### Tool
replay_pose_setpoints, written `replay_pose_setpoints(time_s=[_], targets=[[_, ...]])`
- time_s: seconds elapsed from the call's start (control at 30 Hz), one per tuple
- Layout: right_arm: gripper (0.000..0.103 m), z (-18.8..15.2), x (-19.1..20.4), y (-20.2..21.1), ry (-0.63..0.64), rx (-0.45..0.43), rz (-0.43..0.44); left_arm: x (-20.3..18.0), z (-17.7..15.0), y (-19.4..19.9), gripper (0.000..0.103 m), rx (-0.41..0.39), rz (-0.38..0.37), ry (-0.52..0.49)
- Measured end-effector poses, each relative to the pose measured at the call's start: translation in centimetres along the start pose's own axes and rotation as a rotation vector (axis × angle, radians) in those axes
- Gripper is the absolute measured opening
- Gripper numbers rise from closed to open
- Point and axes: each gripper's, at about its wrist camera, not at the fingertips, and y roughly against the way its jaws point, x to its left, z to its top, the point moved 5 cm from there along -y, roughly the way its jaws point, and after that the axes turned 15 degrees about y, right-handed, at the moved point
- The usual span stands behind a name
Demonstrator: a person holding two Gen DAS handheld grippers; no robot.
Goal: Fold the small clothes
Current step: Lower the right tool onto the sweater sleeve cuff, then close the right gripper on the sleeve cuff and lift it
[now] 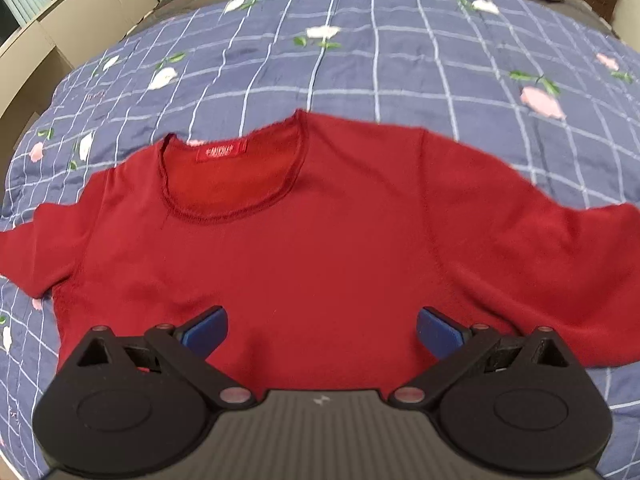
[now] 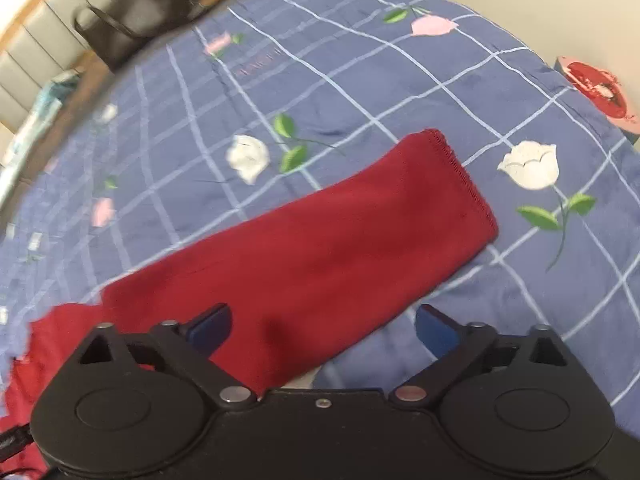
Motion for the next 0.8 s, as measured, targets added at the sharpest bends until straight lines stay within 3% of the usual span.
replay_pose_setpoints(time_s=[0.1, 0.17, 0.37, 0.5, 0.6, 0.7, 0.77, 0.8], targets=[[0.08, 1.0, -0.1, -1.2, 0.099, 0.058, -0.18, 0.2, -0.2, -0.3, 0.103, 0.001, 0.009, -0.016], [0.08, 1.6, -0.6, -1.4, 0.124, 0.046, -0.228, 0.2, -0.5, -0.6, 0.103, 0.005, 0.018, -0.024], [0.081, 2.4, -3.5, -2.4, 0.08, -0.004, -0.205, 0.5, -1.4, -1.4, 0.103, 0.041, 0.06, -0.039], [0.081, 2.6, -3.0, -2.7, 0.153, -0.008, -0.206, 1.4, -1.7, -0.5, 0.103, 0.052, 0.056, -0.002], [0.065, 2.7, -2.3, -2.6, 0.161, -0.012, -0.179, 2.1, -2.0, 0.5, 0.103, 0.057, 0.047, 0.028], [0.042, 2.8, -1.7, -2.2, 0.157, -0.019, -0.159, 2.8, -2.2, 1.6, 0.103, 0.052, 0.035, 0.042], [0.014, 2.8, -1.1, -1.9, 0.17, -0.021, -0.161, 3.5, -2.2, 2.5, 0.103, 0.04, 0.032, 0.044], [0.009, 2.9, -0.8, -1.6, 0.172, -0.021, -0.167, 3.8, -2.1, 2.8, 0.103, 0.033, 0.031, 0.045]])
